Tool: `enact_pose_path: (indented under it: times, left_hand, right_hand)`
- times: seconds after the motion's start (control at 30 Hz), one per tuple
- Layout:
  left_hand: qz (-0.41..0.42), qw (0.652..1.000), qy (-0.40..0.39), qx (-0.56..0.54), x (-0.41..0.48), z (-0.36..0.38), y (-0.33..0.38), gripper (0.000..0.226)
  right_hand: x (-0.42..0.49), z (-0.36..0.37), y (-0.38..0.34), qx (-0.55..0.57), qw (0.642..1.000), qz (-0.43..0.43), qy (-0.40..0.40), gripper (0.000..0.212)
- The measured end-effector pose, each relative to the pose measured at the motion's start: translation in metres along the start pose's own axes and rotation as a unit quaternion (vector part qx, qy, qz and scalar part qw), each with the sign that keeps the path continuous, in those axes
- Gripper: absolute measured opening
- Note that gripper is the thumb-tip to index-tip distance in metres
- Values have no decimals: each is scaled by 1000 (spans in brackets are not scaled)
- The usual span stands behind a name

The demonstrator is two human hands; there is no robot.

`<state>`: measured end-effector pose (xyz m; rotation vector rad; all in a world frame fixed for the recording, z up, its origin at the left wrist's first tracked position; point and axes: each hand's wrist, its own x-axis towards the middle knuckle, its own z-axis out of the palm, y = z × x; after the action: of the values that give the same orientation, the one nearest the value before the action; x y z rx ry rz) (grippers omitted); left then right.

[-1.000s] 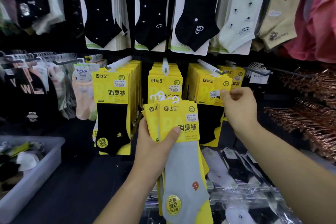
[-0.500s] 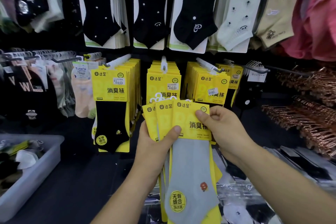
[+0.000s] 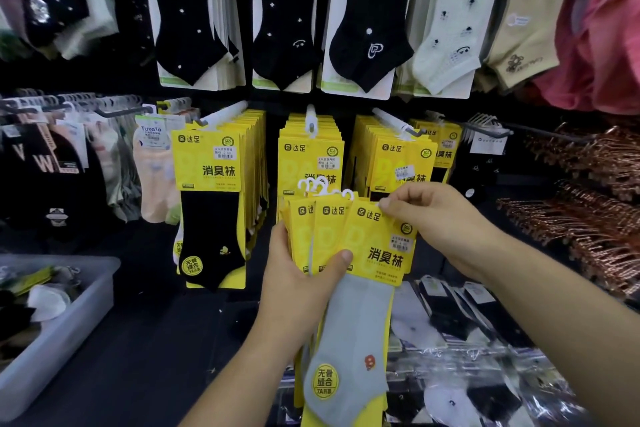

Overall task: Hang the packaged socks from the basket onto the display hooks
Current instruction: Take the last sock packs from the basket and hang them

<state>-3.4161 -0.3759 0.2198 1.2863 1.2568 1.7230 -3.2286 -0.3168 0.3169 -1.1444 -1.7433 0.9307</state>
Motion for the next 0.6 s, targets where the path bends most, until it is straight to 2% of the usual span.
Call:
enact_pose_path:
  times: [0.1,0.2,0.33,0.47,0.6]
  left_hand:
    - [4,1000,-3,3,-1,0,-1,59]
    - [2,1000,-14,-14,-1,0,1,60]
    - [-5,998,-27,-49,-2,-1,7,66]
    - [-11,998,-16,-59,0,-6,8,52]
    - [-12,999,-14,-26,2,-9,4,51]
  right_hand:
    - [-1,-2,-1,-6,999,9,-32,16]
    - [0,-6,-2,-13,1000,-3,-18,17]
    - [8,-10,1,-38,998,-30,41,20]
    - [28,-31,-3,31,987,-34,155,19]
    - [54,-51,-7,7,969,-54,239,17]
